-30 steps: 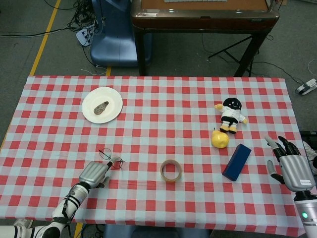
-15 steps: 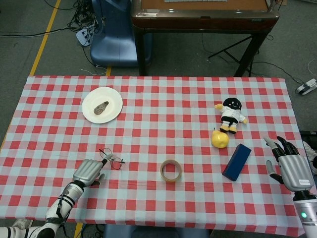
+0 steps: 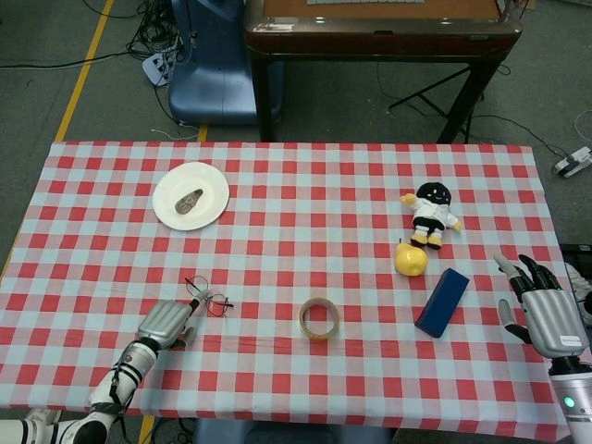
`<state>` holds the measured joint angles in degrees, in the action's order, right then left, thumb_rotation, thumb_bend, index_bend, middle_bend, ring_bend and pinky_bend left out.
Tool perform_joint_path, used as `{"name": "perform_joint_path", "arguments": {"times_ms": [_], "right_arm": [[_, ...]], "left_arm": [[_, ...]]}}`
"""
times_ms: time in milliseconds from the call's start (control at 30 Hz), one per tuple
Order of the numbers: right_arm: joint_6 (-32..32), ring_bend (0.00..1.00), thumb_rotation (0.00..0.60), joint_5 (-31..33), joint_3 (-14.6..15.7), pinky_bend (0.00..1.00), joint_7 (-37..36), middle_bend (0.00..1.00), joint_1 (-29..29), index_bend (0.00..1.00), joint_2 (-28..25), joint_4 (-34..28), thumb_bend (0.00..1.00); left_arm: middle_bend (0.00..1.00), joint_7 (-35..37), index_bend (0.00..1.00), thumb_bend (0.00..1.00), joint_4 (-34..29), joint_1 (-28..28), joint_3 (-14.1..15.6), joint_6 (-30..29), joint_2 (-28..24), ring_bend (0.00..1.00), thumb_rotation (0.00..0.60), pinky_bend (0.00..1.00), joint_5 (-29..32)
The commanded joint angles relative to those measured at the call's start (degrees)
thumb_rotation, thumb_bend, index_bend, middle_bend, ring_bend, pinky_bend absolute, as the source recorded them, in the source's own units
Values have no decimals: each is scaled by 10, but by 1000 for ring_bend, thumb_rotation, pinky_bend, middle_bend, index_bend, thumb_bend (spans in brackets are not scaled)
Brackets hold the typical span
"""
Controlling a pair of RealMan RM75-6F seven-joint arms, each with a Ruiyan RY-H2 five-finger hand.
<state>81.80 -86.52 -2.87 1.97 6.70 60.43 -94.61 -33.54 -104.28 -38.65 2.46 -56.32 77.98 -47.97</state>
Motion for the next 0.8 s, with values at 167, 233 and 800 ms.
{"name": "perform_joint_path", "arguments": {"times_ms": [167,233,800], "right_arm": [[1,82,600,0,0,145,-1,247,-1,76,-1,0,491],[1,82,600,0,0,145,-1,247,-1,76,0,1,491],[-4,82,600,3,0,145,3,247,1,76,3,1,492]], "left_arm": [[1000,0,0,543,2,-5,3,9,2,1000,600,1000,9],[1000,1,0,543,0,-6,3,7,-1,1000,600,1000,9],[1000,175,0,543,-83,61,-2,-84,-102,994,600,1000,-260]]}}
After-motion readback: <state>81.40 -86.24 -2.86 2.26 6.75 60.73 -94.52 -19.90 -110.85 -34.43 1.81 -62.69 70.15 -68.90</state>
